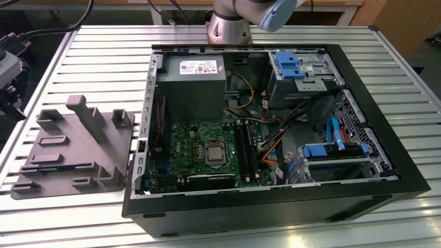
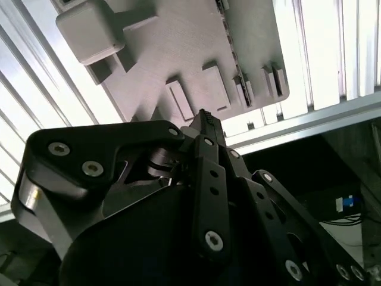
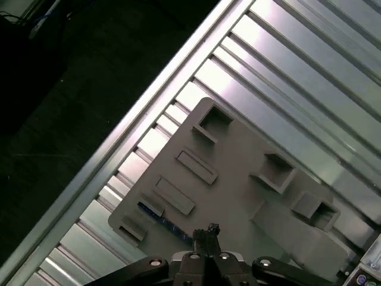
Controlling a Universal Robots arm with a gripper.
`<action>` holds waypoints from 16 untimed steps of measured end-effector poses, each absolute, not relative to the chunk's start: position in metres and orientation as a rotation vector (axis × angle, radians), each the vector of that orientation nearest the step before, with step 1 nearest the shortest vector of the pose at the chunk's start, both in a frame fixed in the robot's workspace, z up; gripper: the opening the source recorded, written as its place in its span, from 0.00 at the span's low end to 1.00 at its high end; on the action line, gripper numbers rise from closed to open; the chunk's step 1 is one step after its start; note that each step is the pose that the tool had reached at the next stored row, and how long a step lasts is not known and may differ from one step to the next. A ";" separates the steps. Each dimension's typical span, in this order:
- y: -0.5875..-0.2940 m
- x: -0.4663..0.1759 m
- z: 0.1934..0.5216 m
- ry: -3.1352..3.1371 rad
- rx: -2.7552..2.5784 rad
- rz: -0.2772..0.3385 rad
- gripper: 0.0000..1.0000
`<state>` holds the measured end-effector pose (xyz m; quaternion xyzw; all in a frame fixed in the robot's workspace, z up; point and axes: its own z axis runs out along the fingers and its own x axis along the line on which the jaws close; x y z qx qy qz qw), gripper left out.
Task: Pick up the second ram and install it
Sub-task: 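Pick up the second ram and move it above second insertion slot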
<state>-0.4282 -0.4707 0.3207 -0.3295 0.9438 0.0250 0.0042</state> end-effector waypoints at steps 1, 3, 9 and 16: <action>-0.471 -0.428 0.321 2.950 -1.053 0.078 0.11; -0.471 -0.428 0.321 2.936 -1.092 0.079 0.11; -0.471 -0.428 0.321 2.897 -1.199 0.079 0.11; -0.471 -0.428 0.321 2.847 -1.317 0.079 0.11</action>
